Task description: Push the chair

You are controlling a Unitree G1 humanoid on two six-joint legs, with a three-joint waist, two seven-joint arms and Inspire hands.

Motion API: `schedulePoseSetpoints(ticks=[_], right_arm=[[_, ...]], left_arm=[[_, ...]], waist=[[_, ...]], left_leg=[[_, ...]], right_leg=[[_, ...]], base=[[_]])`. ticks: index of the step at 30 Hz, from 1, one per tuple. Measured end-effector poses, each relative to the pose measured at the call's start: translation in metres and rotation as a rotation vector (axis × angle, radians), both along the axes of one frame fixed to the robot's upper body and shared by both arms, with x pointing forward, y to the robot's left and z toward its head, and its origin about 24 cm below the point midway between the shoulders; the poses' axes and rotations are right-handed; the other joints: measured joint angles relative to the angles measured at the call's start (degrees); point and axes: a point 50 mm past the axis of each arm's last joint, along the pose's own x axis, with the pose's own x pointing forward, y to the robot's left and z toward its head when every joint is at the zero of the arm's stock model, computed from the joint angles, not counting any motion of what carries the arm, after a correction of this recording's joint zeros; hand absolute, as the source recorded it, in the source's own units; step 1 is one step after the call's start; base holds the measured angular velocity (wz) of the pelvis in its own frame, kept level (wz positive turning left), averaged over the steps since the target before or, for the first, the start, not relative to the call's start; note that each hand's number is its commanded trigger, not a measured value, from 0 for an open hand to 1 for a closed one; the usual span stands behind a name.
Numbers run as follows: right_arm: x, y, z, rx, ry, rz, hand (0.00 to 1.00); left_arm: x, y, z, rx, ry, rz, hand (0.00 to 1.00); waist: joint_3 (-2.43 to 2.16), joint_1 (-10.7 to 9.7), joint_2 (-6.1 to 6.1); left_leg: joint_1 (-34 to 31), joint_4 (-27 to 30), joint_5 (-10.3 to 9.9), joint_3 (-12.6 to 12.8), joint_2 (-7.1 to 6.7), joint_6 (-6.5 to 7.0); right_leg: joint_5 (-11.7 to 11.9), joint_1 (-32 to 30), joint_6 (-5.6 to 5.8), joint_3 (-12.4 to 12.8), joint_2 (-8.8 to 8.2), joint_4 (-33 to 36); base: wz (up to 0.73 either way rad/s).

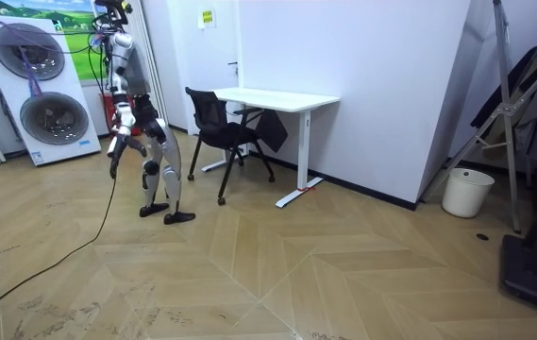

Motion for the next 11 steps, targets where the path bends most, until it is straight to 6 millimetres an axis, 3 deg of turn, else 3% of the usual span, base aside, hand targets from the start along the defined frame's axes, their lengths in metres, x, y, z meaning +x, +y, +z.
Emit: schedulePoseSetpoints(ticks=[3,6,9,11], right_arm=[[0.001,0.023,-0.016,0.211,0.039,0.148,0.0],[0.025,0.034,-0.03,0.359,0.038,0.344,0.0],[0.056,0.039,-0.039,0.453,0.023,0.523,0.0],[0.08,0.04,-0.043,0.477,-0.007,0.616,0.0]], left_arm=[[-0.01,-0.017,-0.014,-0.179,0.042,-0.032,0.0],[-0.001,-0.032,-0.027,-0.359,0.054,-0.144,0.0],[0.015,-0.043,-0.037,-0.497,0.073,-0.303,0.0],[0.041,-0.047,-0.044,-0.571,0.095,-0.467,0.0]], waist=[[0.11,-0.1,0.93],[0.19,-0.2,1.51],[0.22,-0.2,1.54],[0.37,-0.2,1.81]], left_leg=[[0.1,0.1,-0.2,0.1,-0.26,0.26],[1.1,0.0,-0.2,0.1,-0.83,0.95],[1.7,0.1,-0.5,0.0,-0.98,1.46],[1.7,0.1,-0.6,-0.1,-0.92,1.6]], right_leg=[[1.0,0.4,-0.04,0.3,0.04,-0.9],[1.4,1.7,0.1,0.4,0.08,-1.0],[1.4,2.7,0.56,0.1,0.18,-1.7],[2.0,3.3,0.8,0.0,0.41,-3.0]], base=[[-0.03],[0.0],[0.04],[0.04]])
